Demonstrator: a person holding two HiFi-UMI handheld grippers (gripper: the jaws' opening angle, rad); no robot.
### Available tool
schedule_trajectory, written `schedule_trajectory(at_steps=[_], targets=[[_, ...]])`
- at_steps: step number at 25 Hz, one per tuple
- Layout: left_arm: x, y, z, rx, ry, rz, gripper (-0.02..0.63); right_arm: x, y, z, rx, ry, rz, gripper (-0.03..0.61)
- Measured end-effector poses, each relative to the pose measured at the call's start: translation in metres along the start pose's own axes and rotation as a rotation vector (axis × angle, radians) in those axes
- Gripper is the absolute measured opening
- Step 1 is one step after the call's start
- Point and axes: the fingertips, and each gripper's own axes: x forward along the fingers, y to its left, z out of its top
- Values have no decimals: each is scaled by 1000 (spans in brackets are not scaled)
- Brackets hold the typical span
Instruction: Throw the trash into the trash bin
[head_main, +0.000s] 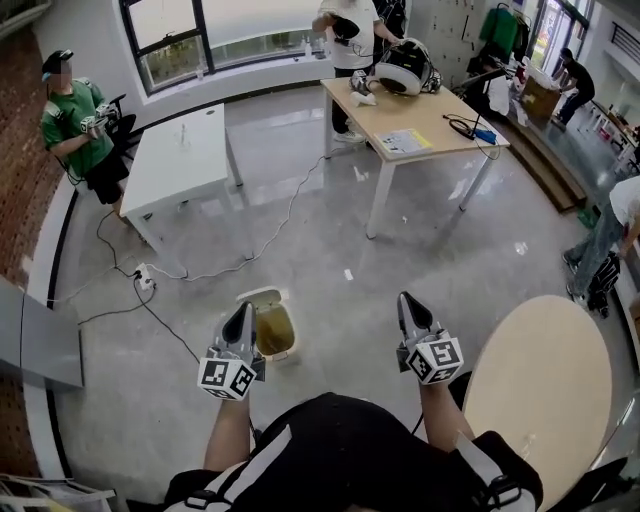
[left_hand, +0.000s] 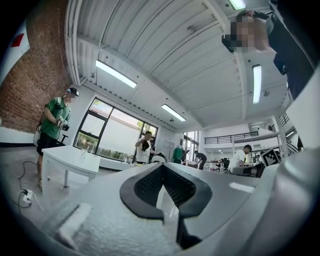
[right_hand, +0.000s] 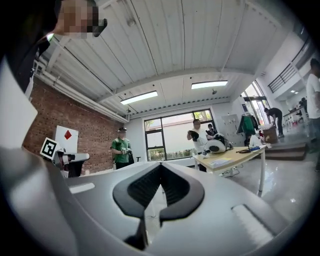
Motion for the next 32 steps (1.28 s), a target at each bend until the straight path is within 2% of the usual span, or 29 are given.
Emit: schedule_trajectory(at_steps=[4, 7, 13, 25, 32], targets=[[9, -12, -6, 1, 13, -4, 3, -13, -28, -4, 26, 7, -45, 5], [15, -14, -7, -18, 10, 6, 3, -13, -34, -3, 23, 5, -45, 5], [19, -18, -6, -16, 14, 21, 3, -4, -31, -3, -43, 33, -27, 5], [35, -36, -15, -44, 8, -30, 3, -7, -29, -7, 10, 19, -25, 5], [40, -42, -8, -21, 10, -68, 3, -8, -17, -3, 14, 15, -12, 5]])
